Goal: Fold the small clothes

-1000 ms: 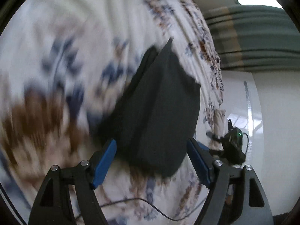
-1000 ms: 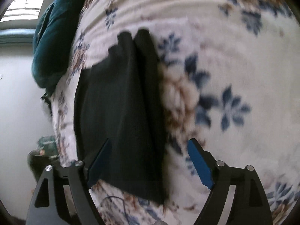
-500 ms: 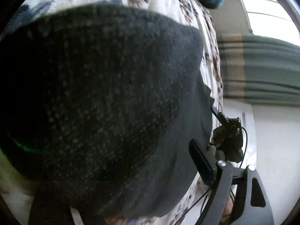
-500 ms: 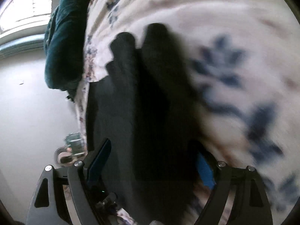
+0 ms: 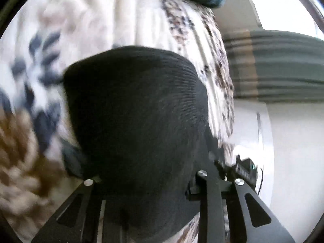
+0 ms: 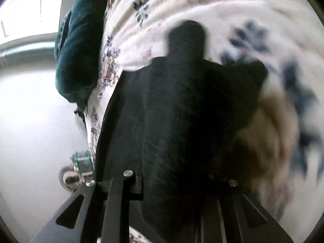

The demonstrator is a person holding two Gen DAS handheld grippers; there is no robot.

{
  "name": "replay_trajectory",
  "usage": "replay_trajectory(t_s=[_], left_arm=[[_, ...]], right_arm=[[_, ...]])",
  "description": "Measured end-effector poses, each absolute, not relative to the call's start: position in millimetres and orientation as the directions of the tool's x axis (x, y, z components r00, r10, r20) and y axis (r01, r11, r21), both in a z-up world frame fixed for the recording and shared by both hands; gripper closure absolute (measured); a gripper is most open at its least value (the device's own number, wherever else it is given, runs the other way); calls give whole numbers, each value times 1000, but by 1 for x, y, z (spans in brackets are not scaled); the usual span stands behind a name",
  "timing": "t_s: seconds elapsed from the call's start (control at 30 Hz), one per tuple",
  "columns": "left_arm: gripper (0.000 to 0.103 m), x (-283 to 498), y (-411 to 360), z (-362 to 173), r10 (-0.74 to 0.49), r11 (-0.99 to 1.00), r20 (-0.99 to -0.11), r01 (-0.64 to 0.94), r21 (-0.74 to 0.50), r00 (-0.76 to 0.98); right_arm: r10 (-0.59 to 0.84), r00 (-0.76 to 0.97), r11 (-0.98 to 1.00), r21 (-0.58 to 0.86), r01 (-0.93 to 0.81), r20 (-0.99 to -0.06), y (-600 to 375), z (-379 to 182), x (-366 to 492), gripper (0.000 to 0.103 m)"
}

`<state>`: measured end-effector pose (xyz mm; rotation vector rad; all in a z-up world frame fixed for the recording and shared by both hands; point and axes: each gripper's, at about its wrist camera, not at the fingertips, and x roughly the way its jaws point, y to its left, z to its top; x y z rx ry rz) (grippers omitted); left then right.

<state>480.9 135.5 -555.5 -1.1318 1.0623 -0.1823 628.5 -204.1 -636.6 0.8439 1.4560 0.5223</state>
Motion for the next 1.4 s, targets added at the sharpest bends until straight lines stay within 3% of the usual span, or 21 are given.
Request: replay_trajectory(t_s=[0.13,0.23,0.33,0.37,0.43,0.5,0.7,0.83,0.97,1.13,1.27,1.33,1.37,1.4], left_arm=[[78,481,148,-541,-710,516,-587,-280,-810,389],[74,465,143,-555,-734,592,-637,-238,-770,234],[57,443,138,-595,-698,666,-709,-275,-694,100],[50,437,139,-607,-698,661,-710,-293,-690,97],[48,432,144,-611,-722,606,-673,-325,-726,159],[43,428,149,-604,-725,566,-654,-352,-745,218],[38,409,155,-569,-631,611,-705,-352,-709,325],[38,393,148,-563,-553,690,-763,-330,-644,333],[38,370,150,-577,-526,720,-790,-330,-610,314],[38,344,148,-583,-514,748,-807,-309,-587,290],[38,337,144,-588,-511,757,-811,-299,-581,283],[38,335,143,-591,-520,748,-805,-304,-590,285],[38,335,143,-593,-523,744,-803,-307,-594,286],[38,333,144,-593,-525,741,-801,-308,-596,287]], right_arm=[[742,171,596,755,275,-648,-214,-603,519,81],[714,188,593,726,348,-674,-203,-599,437,81],[669,130,639,656,402,-732,-182,-619,370,80],[657,84,654,622,430,-749,-178,-634,356,78],[638,27,671,572,471,-770,-176,-657,340,71],[640,6,674,566,474,-768,-182,-662,335,52],[562,-86,783,496,375,-823,-212,-615,328,45],[503,-95,848,470,245,-859,-210,-561,361,45],[494,-100,868,497,-4,-864,-137,-527,442,45],[482,-199,789,522,-325,-853,15,-546,523,45],[361,-333,718,487,-497,-871,123,-592,554,45],[275,-406,689,473,-549,-871,150,-612,555,57],[238,-417,676,458,-578,-877,164,-620,556,93],[226,-411,660,449,-603,-883,171,-621,556,98]])
